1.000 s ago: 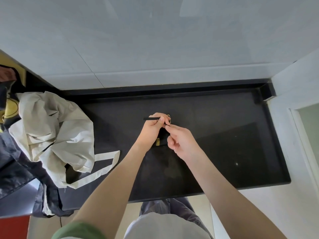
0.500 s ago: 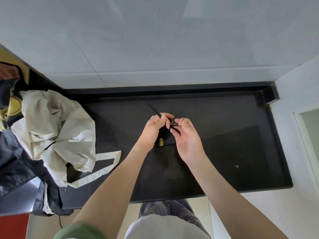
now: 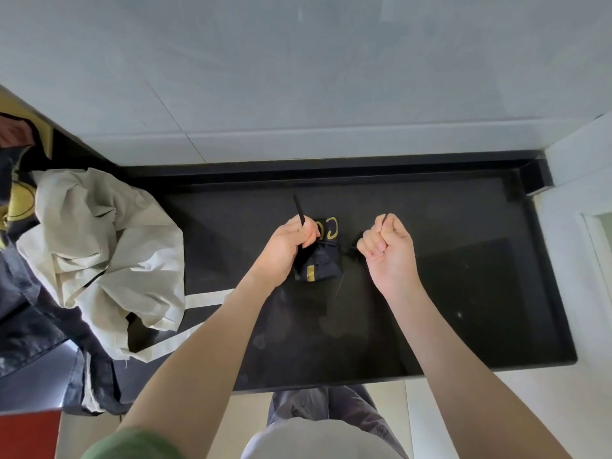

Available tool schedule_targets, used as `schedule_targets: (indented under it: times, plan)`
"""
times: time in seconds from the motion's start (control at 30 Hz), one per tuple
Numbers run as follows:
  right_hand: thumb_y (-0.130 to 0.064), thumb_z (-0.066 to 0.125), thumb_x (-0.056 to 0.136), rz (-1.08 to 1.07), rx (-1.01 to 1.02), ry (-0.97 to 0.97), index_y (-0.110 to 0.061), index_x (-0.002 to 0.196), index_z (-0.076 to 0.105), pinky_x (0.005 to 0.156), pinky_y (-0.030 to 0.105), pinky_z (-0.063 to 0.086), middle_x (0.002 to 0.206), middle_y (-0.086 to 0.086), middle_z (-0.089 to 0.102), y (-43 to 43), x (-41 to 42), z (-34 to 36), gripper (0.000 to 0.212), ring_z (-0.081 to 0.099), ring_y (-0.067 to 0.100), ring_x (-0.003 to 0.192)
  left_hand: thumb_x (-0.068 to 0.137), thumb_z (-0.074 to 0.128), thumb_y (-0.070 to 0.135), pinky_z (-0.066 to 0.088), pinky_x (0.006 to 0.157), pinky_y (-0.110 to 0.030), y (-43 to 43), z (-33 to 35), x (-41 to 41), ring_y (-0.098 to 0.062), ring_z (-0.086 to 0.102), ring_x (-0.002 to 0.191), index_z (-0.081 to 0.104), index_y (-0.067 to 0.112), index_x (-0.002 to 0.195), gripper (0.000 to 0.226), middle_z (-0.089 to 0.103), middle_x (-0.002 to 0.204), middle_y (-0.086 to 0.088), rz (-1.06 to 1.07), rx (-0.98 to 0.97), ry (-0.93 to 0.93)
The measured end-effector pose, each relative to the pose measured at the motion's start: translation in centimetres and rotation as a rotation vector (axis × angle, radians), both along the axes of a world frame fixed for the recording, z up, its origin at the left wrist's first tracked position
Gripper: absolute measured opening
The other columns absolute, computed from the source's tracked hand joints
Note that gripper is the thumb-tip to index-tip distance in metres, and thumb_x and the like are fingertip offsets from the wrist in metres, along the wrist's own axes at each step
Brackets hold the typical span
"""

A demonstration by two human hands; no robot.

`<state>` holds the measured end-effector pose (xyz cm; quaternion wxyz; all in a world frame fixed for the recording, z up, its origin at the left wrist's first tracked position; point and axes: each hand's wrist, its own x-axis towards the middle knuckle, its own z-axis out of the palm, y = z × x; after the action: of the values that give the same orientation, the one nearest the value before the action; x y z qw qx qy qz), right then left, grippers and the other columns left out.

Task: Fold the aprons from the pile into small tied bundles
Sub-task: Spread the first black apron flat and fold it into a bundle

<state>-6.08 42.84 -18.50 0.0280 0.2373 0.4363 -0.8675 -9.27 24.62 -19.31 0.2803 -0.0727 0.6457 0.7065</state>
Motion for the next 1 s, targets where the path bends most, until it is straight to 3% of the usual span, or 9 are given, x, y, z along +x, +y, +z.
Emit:
schedule_targets:
  times: [0.1, 0.17, 0.3, 0.43, 0.53, 0.63, 0.83, 0.93, 1.0]
  plan:
    - [-0.006, 0.033, 0.103, 0.045, 0.173, -0.071, -0.009, 0.067, 0.039, 0.046, 0.024, 0.021, 0.049, -0.003, 0.03, 0.2, 0.1, 0.0, 0.037, 0.02, 0.011, 0.044, 0.101, 0.033, 0.004, 0.04, 0.075, -0.012, 0.6, 0.4, 0.0, -0.01, 0.043, 0.069, 0.039, 0.012, 0.063, 0.039, 0.037, 0.073, -0.011, -0.024, -0.021, -0.006]
    - [-0.011, 0.046, 0.099, 0.141, 0.436, -0.142, -0.009, 0.064, 0.038, 0.047, 0.026, 0.022, 0.049, -0.005, 0.031, 0.1, -0.2, 0.6, 0.036, 0.022, 0.01, 0.044, 0.102, 0.034, 0.006, 0.04, 0.077, -0.014, 0.4, 0.0, 0.3, -0.009, 0.047, 0.072, 0.04, 0.011, 0.063, 0.039, 0.041, 0.076, -0.01, -0.001, 0.011, -0.017]
    - [-0.022, 0.072, 0.081, 0.471, 0.938, -0.109, -0.021, 0.078, 0.058, 0.06, 0.018, 0.044, 0.064, -0.011, 0.053, -0.6, -0.3, 2.3, 0.015, 0.052, 0.005, 0.062, 0.103, 0.036, 0.016, 0.043, 0.081, -0.02, 0.6, 0.2, 0.7, -0.007, 0.053, 0.077, 0.045, 0.008, 0.064, 0.04, 0.051, 0.078, 0.002, 0.005, 0.055, -0.042]
    - [-0.027, 0.065, 0.089, 0.618, 1.15, -0.075, -0.024, 0.095, 0.064, 0.069, 0.023, 0.044, 0.08, -0.016, 0.059, -3.5, 0.7, 1.4, 0.007, 0.054, 0.003, 0.073, 0.103, 0.039, 0.022, 0.045, 0.087, -0.032, 1.6, 1.7, 0.4, -0.016, 0.056, 0.08, 0.055, 0.004, 0.068, 0.042, 0.053, 0.076, -0.004, -0.054, 0.045, 0.0]
    - [-0.024, 0.056, 0.096, 0.529, 1.14, -0.151, -0.019, 0.108, 0.065, 0.075, 0.011, 0.04, 0.095, -0.012, 0.061, -4.3, 1.4, 0.3, 0.016, 0.055, 0.003, 0.084, 0.1, 0.042, 0.02, 0.047, 0.086, -0.04, 2.9, 2.2, 0.6, -0.022, 0.055, 0.077, 0.059, 0.007, 0.071, 0.036, 0.053, 0.074, -0.011, -0.032, 0.044, 0.048]
    - [-0.02, 0.053, 0.097, 0.522, 1.064, -0.127, -0.024, 0.097, 0.063, 0.075, 0.007, 0.04, 0.089, -0.017, 0.061, -3.8, 1.4, 0.4, 0.01, 0.057, 0.002, 0.083, 0.099, 0.044, 0.02, 0.048, 0.089, -0.044, 3.1, 1.7, 0.9, -0.022, 0.057, 0.073, 0.06, 0.01, 0.071, 0.034, 0.056, 0.065, -0.003, 0.129, 0.06, 0.068]
    - [-0.021, 0.046, 0.101, 0.318, 0.711, -0.145, -0.021, 0.089, 0.063, 0.067, 0.01, 0.044, 0.072, -0.016, 0.058, -3.7, 2.3, 0.5, 0.02, 0.055, -0.004, 0.07, 0.097, 0.05, 0.007, 0.052, 0.087, -0.03, 2.6, 1.8, 1.7, -0.013, 0.066, 0.091, 0.053, 0.01, 0.104, 0.008, 0.072, 0.098, 0.0, 0.166, -0.017, 0.191]
    - [-0.022, 0.048, 0.1, 0.287, 0.647, -0.139, -0.019, 0.09, 0.063, 0.062, 0.012, 0.042, 0.063, -0.016, 0.052, -3.3, 2.2, 0.4, 0.019, 0.049, -0.001, 0.063, 0.097, 0.052, 0.012, 0.043, 0.097, -0.016, 2.9, 1.4, 1.7, 0.0, 0.061, 0.102, 0.037, 0.021, 0.138, 0.044, 0.068, 0.11, 0.015, -0.052, -0.29, 0.319]
    - [-0.023, 0.048, 0.1, 0.252, 0.588, -0.158, -0.017, 0.092, 0.064, 0.06, 0.013, 0.042, 0.062, -0.015, 0.052, -3.3, 2.3, 0.4, 0.019, 0.05, -0.001, 0.061, 0.098, 0.051, 0.019, 0.034, 0.108, -0.02, 3.0, 1.1, 2.0, -0.003, 0.055, 0.115, 0.016, 0.021, 0.151, 0.064, 0.061, 0.11, 0.022, -0.148, -0.389, 0.34]
